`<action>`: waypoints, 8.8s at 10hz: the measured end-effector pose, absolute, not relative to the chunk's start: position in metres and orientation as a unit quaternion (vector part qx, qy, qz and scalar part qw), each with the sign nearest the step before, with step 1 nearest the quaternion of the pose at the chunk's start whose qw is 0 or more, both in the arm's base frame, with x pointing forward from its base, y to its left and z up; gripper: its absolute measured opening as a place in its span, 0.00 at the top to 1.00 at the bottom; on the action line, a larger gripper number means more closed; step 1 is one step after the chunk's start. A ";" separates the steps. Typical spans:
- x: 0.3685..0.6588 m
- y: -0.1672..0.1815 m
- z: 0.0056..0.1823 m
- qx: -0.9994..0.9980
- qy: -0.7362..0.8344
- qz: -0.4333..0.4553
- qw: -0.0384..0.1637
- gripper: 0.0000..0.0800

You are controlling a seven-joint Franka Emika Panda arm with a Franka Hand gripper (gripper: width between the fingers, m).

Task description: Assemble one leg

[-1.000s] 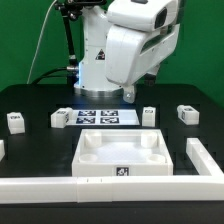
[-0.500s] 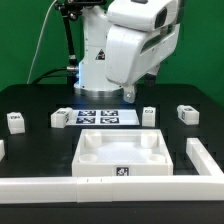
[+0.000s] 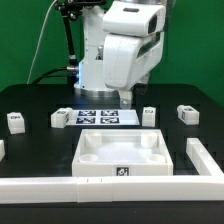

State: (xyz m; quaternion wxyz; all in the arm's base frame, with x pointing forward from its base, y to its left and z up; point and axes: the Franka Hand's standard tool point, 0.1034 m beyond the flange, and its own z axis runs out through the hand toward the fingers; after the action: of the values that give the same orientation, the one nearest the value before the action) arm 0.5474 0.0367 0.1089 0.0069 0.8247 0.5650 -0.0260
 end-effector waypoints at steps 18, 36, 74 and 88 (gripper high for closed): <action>0.469 0.047 0.035 0.742 0.669 0.044 0.021 0.19; 0.455 0.047 0.009 0.749 0.661 0.040 0.009 0.92; 0.476 0.088 0.054 0.735 0.678 -0.001 -0.006 0.19; 0.416 0.124 0.032 0.979 0.201 0.000 -0.032 0.19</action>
Offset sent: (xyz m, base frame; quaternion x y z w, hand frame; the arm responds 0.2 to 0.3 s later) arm 0.0000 0.0000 0.0000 0.0000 0.0000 0.0000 1.0000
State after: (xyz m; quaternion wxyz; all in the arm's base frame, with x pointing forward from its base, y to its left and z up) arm 0.4155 0.1237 0.0325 -0.0317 0.9790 0.2013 0.0004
